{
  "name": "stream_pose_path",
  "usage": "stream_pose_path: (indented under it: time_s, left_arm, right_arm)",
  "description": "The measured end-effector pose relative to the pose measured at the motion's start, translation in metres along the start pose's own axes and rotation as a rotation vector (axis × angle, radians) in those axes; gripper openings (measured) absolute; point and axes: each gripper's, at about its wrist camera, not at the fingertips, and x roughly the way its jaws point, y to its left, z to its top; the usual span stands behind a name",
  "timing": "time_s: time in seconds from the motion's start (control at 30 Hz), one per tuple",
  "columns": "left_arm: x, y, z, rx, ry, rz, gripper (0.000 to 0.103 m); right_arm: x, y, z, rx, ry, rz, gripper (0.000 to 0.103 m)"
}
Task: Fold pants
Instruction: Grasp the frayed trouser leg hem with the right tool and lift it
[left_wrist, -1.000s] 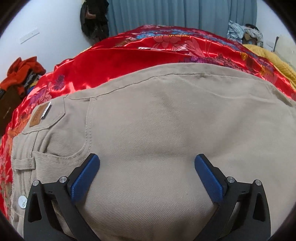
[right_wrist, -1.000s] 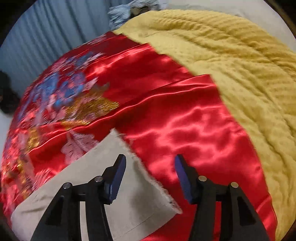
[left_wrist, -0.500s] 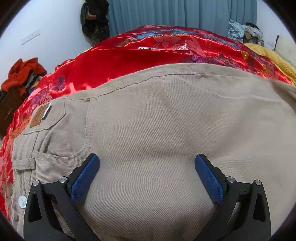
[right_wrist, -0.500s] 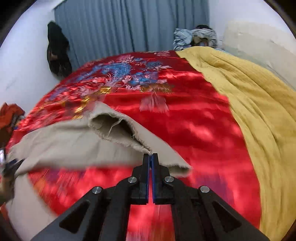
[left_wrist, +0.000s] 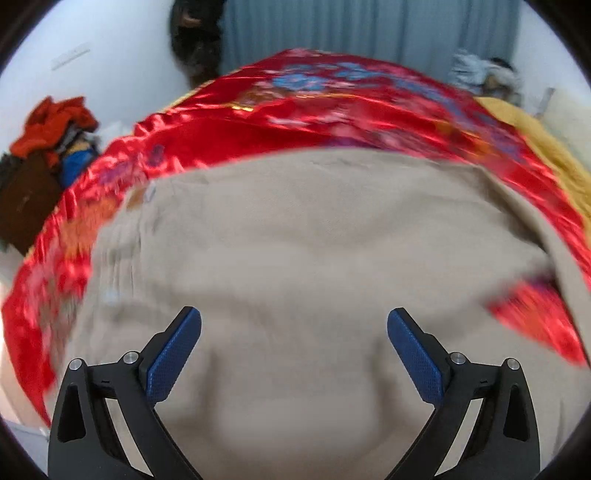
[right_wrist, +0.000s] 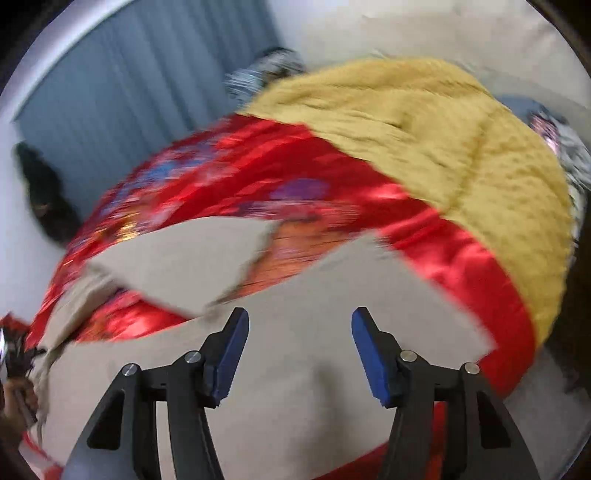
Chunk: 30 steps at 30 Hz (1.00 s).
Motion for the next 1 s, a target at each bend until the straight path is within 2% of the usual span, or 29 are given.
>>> stream_pose_path:
  time_s: [0.07, 0.13, 0.17, 0.2, 0.27, 0.33, 0.37, 0.47, 0.6, 0.73, 0.8, 0.83, 0.87, 0.93, 1.0]
  left_arm:
    - [-0.016, -0.011, -0.038, 0.068, 0.034, -0.028, 0.101]
    - [-0.017, -0.014, -0.078, 0.111, 0.086, 0.004, 0.101]
    - [-0.014, -0.01, -0.094, 0.11, 0.111, 0.024, 0.101]
    - [-0.016, -0.005, -0.11, 0.107, 0.089, 0.041, 0.102]
    - [-0.027, -0.002, -0.122, 0.123, 0.039, 0.052, 0.102]
    - [-0.035, 0.001, -0.122, 0.123, 0.049, 0.048, 0.102]
    - [-0.038, 0.003, -0.12, 0.112, 0.053, 0.045, 0.102]
    - [-0.048, 0.008, -0.113, 0.058, 0.045, 0.028, 0.101]
    - [-0.056, 0.01, -0.1, 0.012, -0.005, -0.002, 0.101]
    - [-0.04, 0.018, -0.086, -0.029, -0.03, 0.026, 0.101]
    - [-0.021, 0.024, -0.086, -0.046, 0.016, 0.052, 0.101]
    - [-0.008, 0.028, -0.089, -0.054, 0.058, 0.058, 0.101]
    - [-0.002, 0.028, -0.093, -0.039, 0.062, 0.061, 0.102]
    - [-0.002, 0.018, -0.101, 0.039, 0.025, 0.101, 0.102]
    - [-0.002, 0.013, -0.106, 0.075, 0.011, 0.123, 0.102]
  right_arm:
    - [-0.003, 0.034, -0.017, -0.082, 0.017, 0.104, 0.058]
    - [0.004, 0.061, -0.028, -0.151, 0.065, 0.19, 0.058]
    - [0.01, 0.072, -0.035, -0.195, 0.102, 0.21, 0.058]
    - [0.02, 0.081, -0.043, -0.241, 0.15, 0.214, 0.058]
    - [0.036, 0.084, -0.057, -0.266, 0.225, 0.173, 0.058]
    - [0.053, 0.074, -0.065, -0.223, 0.303, 0.143, 0.058]
    - [0.054, 0.07, -0.066, -0.206, 0.305, 0.146, 0.058]
    - [0.052, 0.07, -0.07, -0.208, 0.292, 0.149, 0.058]
    - [0.051, 0.072, -0.074, -0.247, 0.271, 0.125, 0.058]
    - [0.038, 0.061, -0.067, -0.199, 0.23, 0.123, 0.058]
    - [0.029, 0.051, -0.062, -0.147, 0.191, 0.12, 0.058]
    - [0.025, 0.046, -0.059, -0.122, 0.179, 0.128, 0.058]
    - [0.022, 0.042, -0.056, -0.097, 0.173, 0.142, 0.058]
    - [0.019, 0.045, -0.048, -0.069, 0.182, 0.183, 0.058]
    - [0.019, 0.054, -0.039, 0.0, 0.191, 0.298, 0.058]
